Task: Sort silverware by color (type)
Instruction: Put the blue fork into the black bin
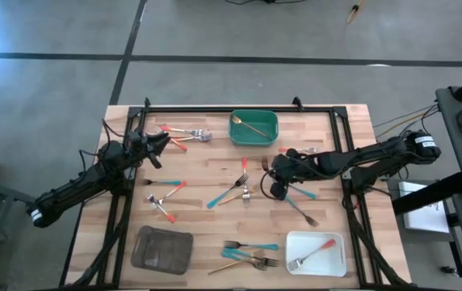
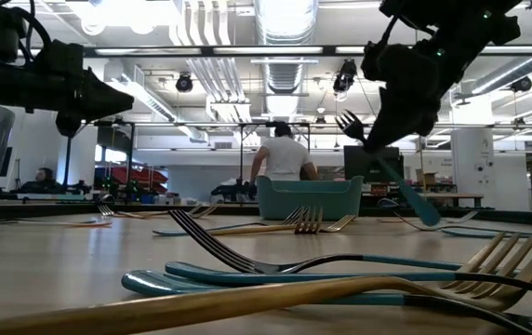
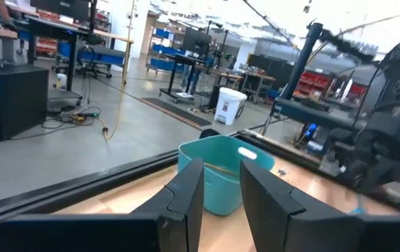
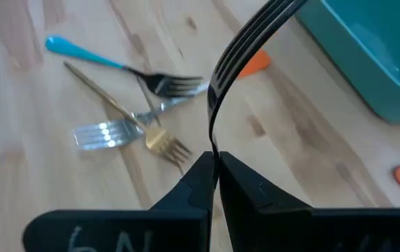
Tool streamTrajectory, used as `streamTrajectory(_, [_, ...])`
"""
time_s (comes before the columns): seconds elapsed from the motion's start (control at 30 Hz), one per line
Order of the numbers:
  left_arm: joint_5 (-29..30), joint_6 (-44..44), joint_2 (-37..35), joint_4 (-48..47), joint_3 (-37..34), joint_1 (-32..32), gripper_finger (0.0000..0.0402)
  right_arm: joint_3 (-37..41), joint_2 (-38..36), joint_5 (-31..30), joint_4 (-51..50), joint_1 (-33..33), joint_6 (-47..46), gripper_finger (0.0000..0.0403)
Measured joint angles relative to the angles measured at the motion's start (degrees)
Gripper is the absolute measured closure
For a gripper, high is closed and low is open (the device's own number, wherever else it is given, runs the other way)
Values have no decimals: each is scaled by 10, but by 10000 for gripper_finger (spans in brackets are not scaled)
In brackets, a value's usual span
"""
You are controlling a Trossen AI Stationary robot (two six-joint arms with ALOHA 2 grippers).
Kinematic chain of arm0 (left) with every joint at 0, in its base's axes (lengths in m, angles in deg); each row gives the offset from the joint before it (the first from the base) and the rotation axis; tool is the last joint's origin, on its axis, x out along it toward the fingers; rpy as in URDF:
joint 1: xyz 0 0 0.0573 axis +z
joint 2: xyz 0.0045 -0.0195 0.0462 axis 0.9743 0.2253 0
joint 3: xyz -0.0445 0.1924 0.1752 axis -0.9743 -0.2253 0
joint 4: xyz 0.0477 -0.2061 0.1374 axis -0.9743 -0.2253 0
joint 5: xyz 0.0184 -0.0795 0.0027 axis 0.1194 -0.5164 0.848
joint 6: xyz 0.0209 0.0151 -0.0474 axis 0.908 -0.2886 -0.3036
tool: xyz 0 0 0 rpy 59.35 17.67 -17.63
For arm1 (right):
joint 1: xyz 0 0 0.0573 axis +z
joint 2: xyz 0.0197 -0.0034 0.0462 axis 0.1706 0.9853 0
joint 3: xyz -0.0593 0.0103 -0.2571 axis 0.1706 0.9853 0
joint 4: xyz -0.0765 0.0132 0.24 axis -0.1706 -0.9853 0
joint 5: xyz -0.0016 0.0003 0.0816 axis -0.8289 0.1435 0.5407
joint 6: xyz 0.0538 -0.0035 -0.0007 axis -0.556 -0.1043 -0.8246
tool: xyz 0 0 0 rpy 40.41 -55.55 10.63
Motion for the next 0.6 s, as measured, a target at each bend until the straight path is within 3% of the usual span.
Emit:
streamTrajectory(0.2, [-49,-162,3,61,0,-1,324,0,0,1,91,-21,20,391])
streamTrajectory(0.33, [-123,-205,17,92,0,-6,324,0,0,2,170,-48,49,391])
streamTrajectory(0.6, [-137,-267,81,154,0,-57,324,-4,0,23,300,-75,55,391])
